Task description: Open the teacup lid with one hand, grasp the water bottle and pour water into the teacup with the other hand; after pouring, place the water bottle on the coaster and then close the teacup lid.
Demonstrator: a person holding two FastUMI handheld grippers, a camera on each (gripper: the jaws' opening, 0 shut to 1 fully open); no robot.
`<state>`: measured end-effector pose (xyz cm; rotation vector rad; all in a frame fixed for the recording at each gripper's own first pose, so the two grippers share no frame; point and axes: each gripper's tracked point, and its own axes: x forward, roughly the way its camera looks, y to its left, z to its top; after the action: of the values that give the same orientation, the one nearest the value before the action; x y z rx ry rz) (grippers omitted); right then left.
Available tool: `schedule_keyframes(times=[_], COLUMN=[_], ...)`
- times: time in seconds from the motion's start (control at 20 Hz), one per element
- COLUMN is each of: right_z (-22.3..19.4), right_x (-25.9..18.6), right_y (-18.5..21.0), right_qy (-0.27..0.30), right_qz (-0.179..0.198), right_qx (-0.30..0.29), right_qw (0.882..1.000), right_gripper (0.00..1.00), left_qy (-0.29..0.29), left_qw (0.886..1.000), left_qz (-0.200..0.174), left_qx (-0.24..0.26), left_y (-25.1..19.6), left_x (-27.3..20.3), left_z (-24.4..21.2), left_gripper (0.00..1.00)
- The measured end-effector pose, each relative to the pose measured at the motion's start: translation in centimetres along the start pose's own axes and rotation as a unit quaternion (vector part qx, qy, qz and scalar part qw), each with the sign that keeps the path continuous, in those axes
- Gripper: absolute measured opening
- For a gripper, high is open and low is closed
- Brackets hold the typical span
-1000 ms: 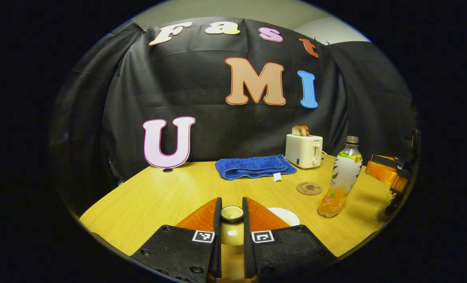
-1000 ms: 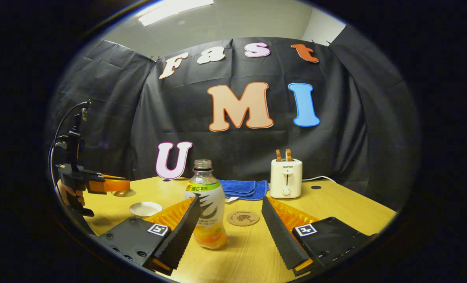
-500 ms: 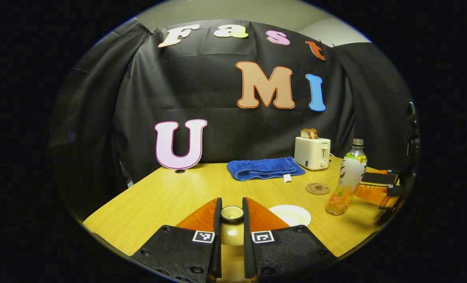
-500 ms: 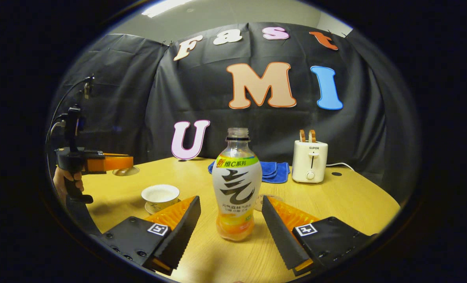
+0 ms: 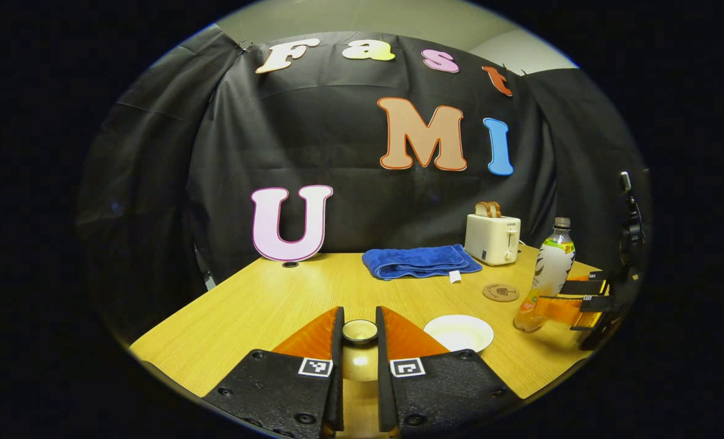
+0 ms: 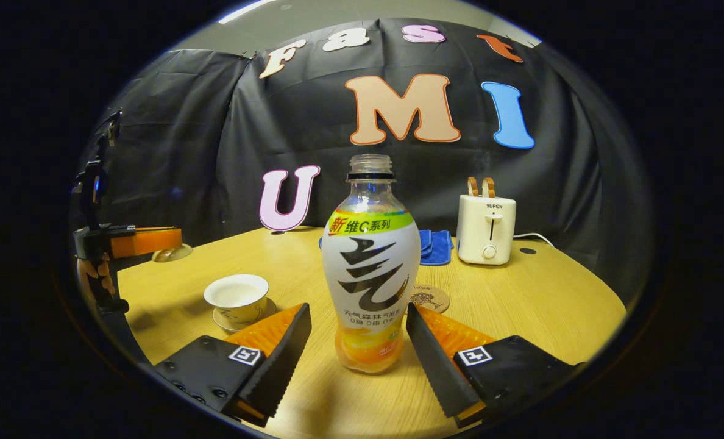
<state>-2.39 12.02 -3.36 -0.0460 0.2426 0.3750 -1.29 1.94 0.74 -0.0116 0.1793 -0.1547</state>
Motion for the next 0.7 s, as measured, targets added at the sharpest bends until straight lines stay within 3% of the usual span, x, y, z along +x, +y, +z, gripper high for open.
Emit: schedule_keyframes(times=[0.3, 0.55, 0.65, 0.7], right_z=[-0.61, -0.57, -0.53, -0.47], right_x=[0.44, 0.47, 0.54, 0.69], right_y=[-0.39, -0.71, -0.88, -0.96], right_qy=[0.012, 0.013, 0.013, 0.016], right_qz=[-0.011, -0.014, -0.016, -0.015], right_qx=[-0.002, 0.0, -0.008, -0.014], right_qw=[1.0, 1.0, 1.0, 1.0], right_gripper=[0.91, 0.64, 0.66, 0.56], left_qy=[-0.002, -0.002, -0.001, 0.0], left_qw=[1.0, 1.0, 1.0, 1.0], left_qz=[0.003, 0.001, 0.001, 0.001], left_qx=[-0.001, -0.004, -0.004, -0.004], left_y=[0.04, -0.08, -0.09, -0.12], left_x=[-0.27, -0.31, -0.32, -0.38], left_z=[0.15, 0.16, 0.06, 0.04], left_gripper=[0.19, 0.19, 0.19, 0.19])
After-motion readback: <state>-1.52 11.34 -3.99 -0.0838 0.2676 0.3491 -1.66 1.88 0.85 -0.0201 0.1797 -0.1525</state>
